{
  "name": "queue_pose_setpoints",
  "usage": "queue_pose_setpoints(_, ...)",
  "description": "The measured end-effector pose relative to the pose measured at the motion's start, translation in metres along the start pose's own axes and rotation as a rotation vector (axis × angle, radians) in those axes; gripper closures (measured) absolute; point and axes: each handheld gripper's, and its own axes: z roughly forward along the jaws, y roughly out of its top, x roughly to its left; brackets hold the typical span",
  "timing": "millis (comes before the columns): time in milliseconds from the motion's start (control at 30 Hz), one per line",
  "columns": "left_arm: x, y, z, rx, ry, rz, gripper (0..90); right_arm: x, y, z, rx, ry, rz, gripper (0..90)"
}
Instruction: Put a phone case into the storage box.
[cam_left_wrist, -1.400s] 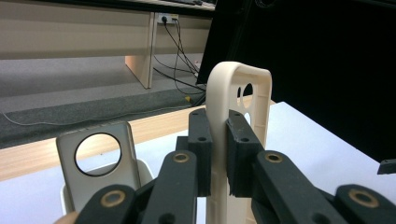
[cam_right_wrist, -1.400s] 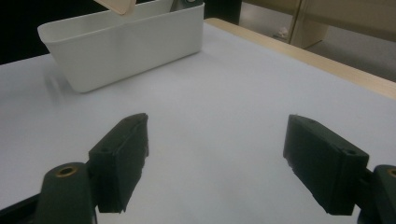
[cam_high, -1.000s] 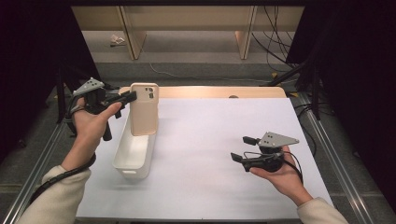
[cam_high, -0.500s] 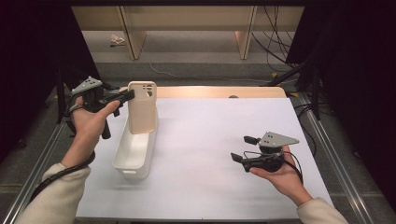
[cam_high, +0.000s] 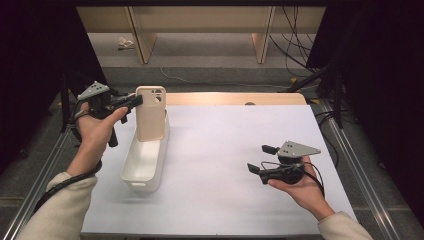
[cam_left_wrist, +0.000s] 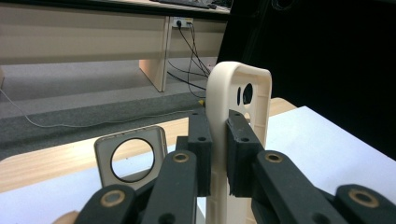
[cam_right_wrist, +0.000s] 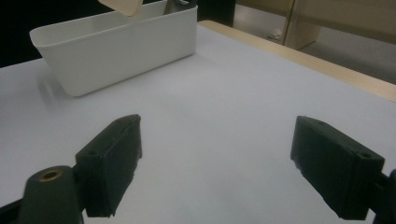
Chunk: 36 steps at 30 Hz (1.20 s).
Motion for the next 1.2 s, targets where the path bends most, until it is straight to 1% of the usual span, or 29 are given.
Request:
queue_pose_setpoints(233,0.006,0.000,0.004,0.001,0.013,0.006,81.8,0.000,0.000,0.000,0.000,-0.001,-0.002,17.6)
queue_pose_setpoints(433,0.015,-0.001,0.010,0.002,0.026,0.000,81.8,0.000,0.000,0.000,0.001,0.000,0.000,17.6)
queue_pose_setpoints(567,0.019,-0.001,0.014,0.008,0.038,0.004,81.8,0.000,0.000,0.000,0.000,0.000,-0.001,17.6)
queue_pose_setpoints(700,0.023,0.000,0.020,0.011,0.039,0.010,81.8,0.000,0.000,0.000,0.002,-0.001,-0.001,17.7)
queue_pose_setpoints(833,0.029,0.000,0.025,0.018,0.049,0.003,81.8,0.000,0.000,0.000,0.000,-0.001,0.000,17.7)
queue_pose_setpoints(933,0.031,-0.001,0.028,0.014,0.052,-0.003,81.8,-0.001,0.000,0.000,0.000,0.000,0.000,17.7)
queue_pose_setpoints(1200,0.038,-0.007,0.038,0.026,0.064,-0.020,81.8,0.000,0.000,0.000,-0.001,0.000,0.002,17.8)
